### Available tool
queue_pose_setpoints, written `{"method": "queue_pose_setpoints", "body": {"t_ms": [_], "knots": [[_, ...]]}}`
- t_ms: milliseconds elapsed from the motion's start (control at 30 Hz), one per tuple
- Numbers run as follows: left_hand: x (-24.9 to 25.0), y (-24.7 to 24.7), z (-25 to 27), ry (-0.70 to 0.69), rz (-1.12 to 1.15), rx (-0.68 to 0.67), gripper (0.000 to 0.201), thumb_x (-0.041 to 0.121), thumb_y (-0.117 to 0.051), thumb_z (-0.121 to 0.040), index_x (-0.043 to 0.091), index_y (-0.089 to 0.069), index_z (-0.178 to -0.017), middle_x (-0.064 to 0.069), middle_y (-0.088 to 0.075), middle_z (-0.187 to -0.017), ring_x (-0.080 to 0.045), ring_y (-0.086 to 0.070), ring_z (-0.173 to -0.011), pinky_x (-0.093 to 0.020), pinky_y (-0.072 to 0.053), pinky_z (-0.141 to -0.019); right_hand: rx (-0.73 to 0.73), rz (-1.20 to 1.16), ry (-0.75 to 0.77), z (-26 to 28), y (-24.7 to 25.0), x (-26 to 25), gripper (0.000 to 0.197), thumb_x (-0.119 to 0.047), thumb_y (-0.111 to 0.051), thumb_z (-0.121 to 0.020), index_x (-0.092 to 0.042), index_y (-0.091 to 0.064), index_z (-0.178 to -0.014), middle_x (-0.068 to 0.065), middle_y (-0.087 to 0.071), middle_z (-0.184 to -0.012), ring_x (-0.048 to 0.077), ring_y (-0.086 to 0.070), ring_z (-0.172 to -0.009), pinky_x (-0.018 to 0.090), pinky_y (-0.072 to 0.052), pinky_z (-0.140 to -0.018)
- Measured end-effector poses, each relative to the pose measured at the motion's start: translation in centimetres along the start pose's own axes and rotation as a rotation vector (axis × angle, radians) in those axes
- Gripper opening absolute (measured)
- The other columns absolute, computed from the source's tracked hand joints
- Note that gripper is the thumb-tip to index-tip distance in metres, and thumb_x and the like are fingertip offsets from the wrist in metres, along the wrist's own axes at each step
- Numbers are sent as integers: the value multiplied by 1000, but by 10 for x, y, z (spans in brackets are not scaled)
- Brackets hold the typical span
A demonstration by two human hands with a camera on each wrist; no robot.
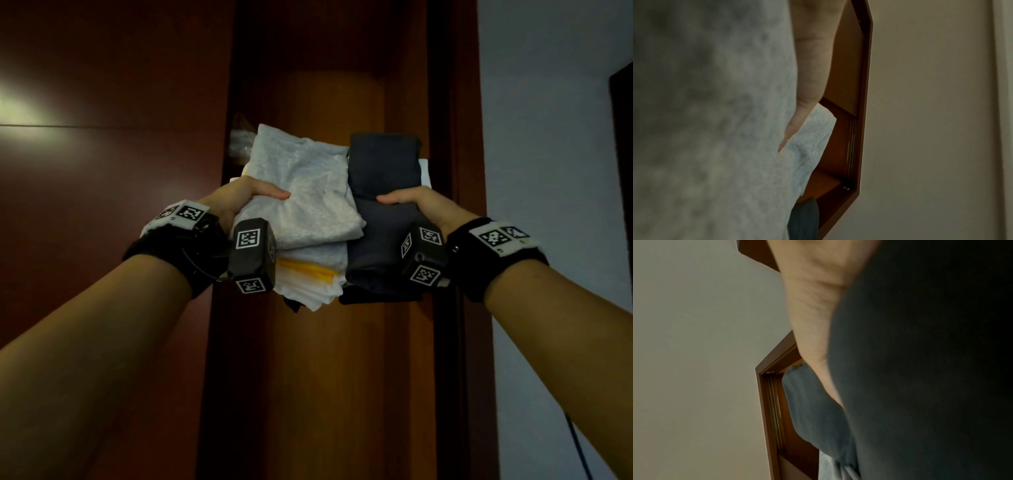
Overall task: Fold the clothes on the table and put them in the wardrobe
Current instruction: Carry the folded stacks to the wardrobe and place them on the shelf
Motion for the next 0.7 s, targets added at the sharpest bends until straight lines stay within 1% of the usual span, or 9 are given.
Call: {"method": "queue_pose_setpoints", "body": {"t_ms": [100,167,233,333,400,500,567,633,700], "knots": [[10,-3,-32,-37,-9,12,52,18,-70,-80,11,-57,-130,-12,-66,-124,-33,-63,-113,-47,-51,-94,-21,18,36,-31,14,-10,59,-17,-74,-70,-5,-65,-127,16,-68,-118,31,-68,-91,42,-56,-88],[18,-8,-47,-70,-20,30,50,19,-69,-81,10,-58,-129,-12,-66,-122,-33,-63,-113,-46,-50,-95,-25,30,67,-50,23,-19,52,-16,-72,-75,-5,-66,-125,14,-70,-112,30,-69,-88,39,-58,-83],[29,-15,-59,-127,-24,45,45,18,-66,-84,9,-59,-127,-12,-69,-117,-31,-65,-108,-43,-53,-88,-26,43,103,-66,31,-30,40,-15,-69,-82,-4,-67,-120,12,-72,-101,27,-70,-80,35,-60,-73],[50,-25,-72,-268,-42,63,20,14,-56,-92,7,-62,-109,-6,-75,-85,-21,-73,-75,-29,-58,-61,-33,59,196,-82,39,-55,21,-15,-64,-90,-4,-69,-107,9,-73,-83,24,-70,-68,28,-58,-56],[66,-28,-80,-355,-82,113,17,14,-51,-95,4,-61,-105,-4,-73,-75,-17,-70,-62,-22,-54,-50,-34,72,260,-92,42,-72,25,-15,-62,-92,-2,-68,-113,9,-70,-94,24,-68,-75,29,-60,-62],[85,-30,-89,-441,-108,128,30,17,-52,-96,3,-57,-121,-10,-69,-102,-22,-67,-83,-27,-57,-71,-65,90,355,-105,43,-96,40,-14,-60,-93,0,-59,-130,10,-64,-109,24,-65,-85,32,-59,-77],[95,-31,-95,-493,-142,180,21,18,-51,-97,5,-60,-110,-7,-65,-95,-20,-65,-81,-28,-55,-79,-82,84,396,-114,44,-107,41,-13,-59,-93,0,-57,-132,10,-64,-108,23,-65,-85,31,-60,-77],[102,-30,-103,-518,-161,195,16,17,-50,-97,5,-61,-98,-4,-64,-82,-15,-65,-65,-19,-54,-59,-75,97,427,-127,45,-112,45,-13,-61,-92,1,-55,-135,12,-64,-118,26,-66,-93,33,-59,-83],[106,-26,-117,-525,-170,175,21,14,-50,-97,0,-59,-111,-6,-67,-83,-16,-64,-65,-18,-51,-52,-83,113,441,-143,46,-113,54,-13,-64,-88,1,-52,-139,17,-56,-137,36,-61,-115,42,-52,-99]]}}
Point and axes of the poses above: each hand's wrist, its own z-axis away from the middle knuckle, its own y-axis out of the back of the hand, x = y × z, the point moved 2 cm from there along -z, towards the middle knuckle
